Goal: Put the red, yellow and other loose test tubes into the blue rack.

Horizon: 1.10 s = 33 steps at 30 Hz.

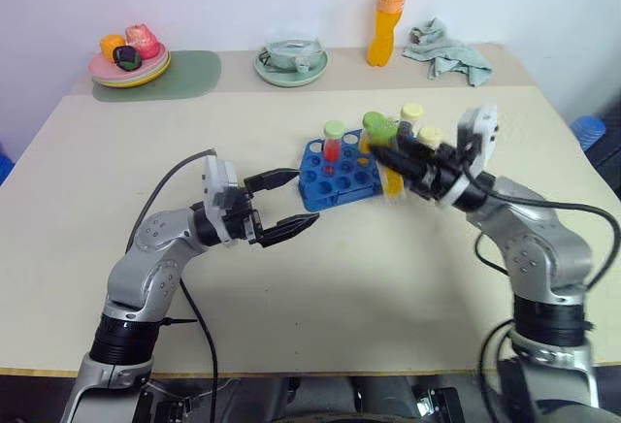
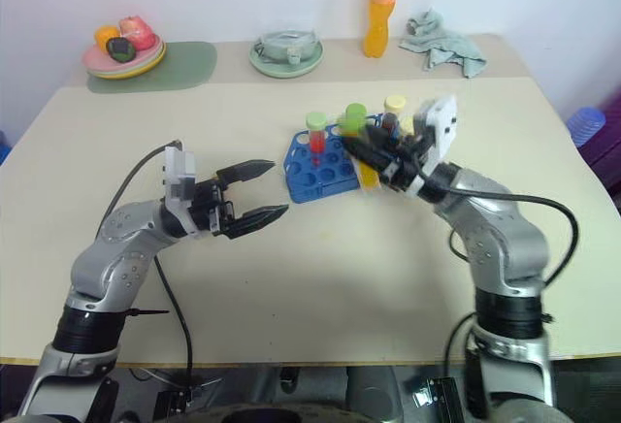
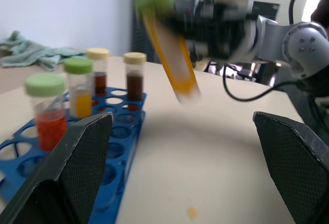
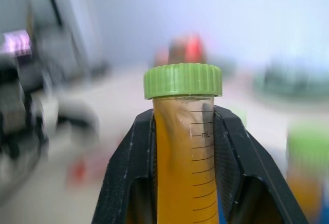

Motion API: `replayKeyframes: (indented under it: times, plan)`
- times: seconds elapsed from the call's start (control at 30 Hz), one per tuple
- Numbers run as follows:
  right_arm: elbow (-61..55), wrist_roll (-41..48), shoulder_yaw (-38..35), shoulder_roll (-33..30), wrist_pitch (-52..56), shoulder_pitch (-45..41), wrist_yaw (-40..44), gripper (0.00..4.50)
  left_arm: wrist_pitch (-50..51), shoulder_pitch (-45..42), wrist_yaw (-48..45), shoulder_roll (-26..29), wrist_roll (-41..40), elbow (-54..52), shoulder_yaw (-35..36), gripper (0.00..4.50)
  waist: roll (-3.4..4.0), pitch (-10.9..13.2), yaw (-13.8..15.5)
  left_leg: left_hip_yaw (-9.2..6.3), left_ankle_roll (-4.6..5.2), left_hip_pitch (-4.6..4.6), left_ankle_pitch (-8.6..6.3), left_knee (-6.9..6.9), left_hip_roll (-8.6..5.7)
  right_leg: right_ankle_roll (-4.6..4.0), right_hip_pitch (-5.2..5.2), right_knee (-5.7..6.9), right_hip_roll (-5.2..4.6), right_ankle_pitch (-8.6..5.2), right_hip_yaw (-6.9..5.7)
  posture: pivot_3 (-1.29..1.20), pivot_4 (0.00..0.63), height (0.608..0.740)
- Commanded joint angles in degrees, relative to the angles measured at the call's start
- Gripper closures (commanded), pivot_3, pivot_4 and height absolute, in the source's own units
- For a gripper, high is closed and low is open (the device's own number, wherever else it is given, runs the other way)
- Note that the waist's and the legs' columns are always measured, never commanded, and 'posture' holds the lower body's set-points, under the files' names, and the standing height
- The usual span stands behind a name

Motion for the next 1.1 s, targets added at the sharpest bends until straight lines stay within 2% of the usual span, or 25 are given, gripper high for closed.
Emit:
replayKeyframes:
  times: [0.03, 0.2, 0.33, 1.1]
  plan:
    - [7.31, -2.15, -1.94, 5.67, -12.45, -1.56, -2.79, 3.68, -2.08, -0.67, 0.35, -0.40, 0.27, 0.26, 1.25, 0.00, 0.00, 0.00, 0.02, -0.02, 0.00, 0.01, 0.00, 0.00, 0.00, 0.00, -0.04, 0.00, 0.05, 0.00, 0.00, 0.00, 0.150, 0.739]
    - [16.83, -6.36, -0.82, 10.25, -26.32, -2.29, -1.99, 3.68, -2.96, -0.57, 1.57, -0.97, 0.65, 0.52, 1.98, 0.00, 0.03, 0.01, -0.22, -0.02, -0.04, 0.03, 0.02, -0.02, 0.00, -0.02, -0.08, 0.08, 0.10, 0.01, 0.05, 0.00, 0.150, 0.739]
    - [21.94, -7.08, 0.01, 11.68, -31.91, -2.95, -0.72, 3.68, -3.34, 0.60, 2.64, -0.87, 0.21, -0.29, 2.90, 0.00, 0.05, 0.02, -0.37, -0.02, -0.08, 0.06, 0.05, -0.05, 0.02, -0.02, -0.09, 0.13, 0.14, 0.01, 0.06, 0.00, 0.150, 0.739]
    - [33.99, -7.05, 0.49, 11.63, -40.66, -5.95, 2.36, 3.68, -2.07, 3.32, 7.17, 2.90, -0.51, -3.66, 7.24, 0.00, 0.09, 0.03, -0.26, -0.03, -0.11, 0.09, 0.04, -0.10, 0.05, -0.04, -0.16, 0.14, 0.22, 0.01, 0.17, 0.00, 0.150, 0.739]
